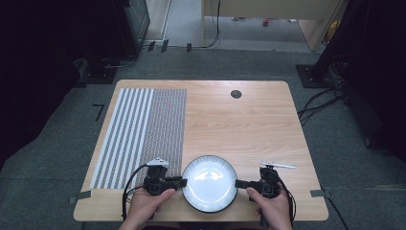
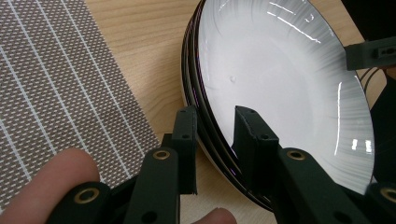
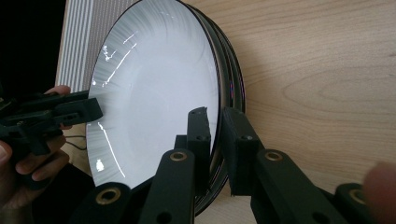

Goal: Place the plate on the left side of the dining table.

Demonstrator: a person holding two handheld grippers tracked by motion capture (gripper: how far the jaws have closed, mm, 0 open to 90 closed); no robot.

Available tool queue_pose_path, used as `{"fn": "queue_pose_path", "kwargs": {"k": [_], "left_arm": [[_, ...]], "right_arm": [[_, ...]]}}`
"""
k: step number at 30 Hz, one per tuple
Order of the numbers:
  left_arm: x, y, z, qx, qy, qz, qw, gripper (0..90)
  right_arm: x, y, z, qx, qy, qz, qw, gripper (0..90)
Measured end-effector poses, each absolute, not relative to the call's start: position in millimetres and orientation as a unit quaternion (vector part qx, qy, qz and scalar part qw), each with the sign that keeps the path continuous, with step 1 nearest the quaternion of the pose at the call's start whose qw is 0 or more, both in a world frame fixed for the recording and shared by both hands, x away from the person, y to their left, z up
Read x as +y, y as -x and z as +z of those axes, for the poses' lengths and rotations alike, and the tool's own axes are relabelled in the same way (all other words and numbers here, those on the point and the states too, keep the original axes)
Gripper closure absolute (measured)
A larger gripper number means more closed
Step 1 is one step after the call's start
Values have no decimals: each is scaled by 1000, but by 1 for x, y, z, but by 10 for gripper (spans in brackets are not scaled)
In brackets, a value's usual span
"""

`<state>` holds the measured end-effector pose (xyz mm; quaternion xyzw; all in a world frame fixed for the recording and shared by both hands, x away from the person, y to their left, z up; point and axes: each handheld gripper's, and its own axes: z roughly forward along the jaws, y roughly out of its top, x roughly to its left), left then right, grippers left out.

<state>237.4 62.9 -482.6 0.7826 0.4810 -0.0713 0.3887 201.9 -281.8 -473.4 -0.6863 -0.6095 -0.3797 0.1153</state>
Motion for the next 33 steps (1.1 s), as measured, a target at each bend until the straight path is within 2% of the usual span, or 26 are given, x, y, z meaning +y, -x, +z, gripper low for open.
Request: {"fn": "queue_pose_path", "kwargs": {"k": [10, 24, 27, 33], "left_arm": [[63, -237, -483, 482, -782, -69, 388, 717], [60, -236, -482, 486, -782, -58, 387, 718], [59, -236, -482, 487, -780, -57, 388, 723], [57, -235, -483, 484, -780, -58, 393, 707]], "right_arm": [[-285, -200, -468, -601, 683, -394, 130, 824], [-278, -200, -475, -595, 696, -384, 116, 817], [-273, -202, -477, -590, 696, -385, 140, 788], [-267, -202, -483, -582, 706, -388, 112, 834]]}}
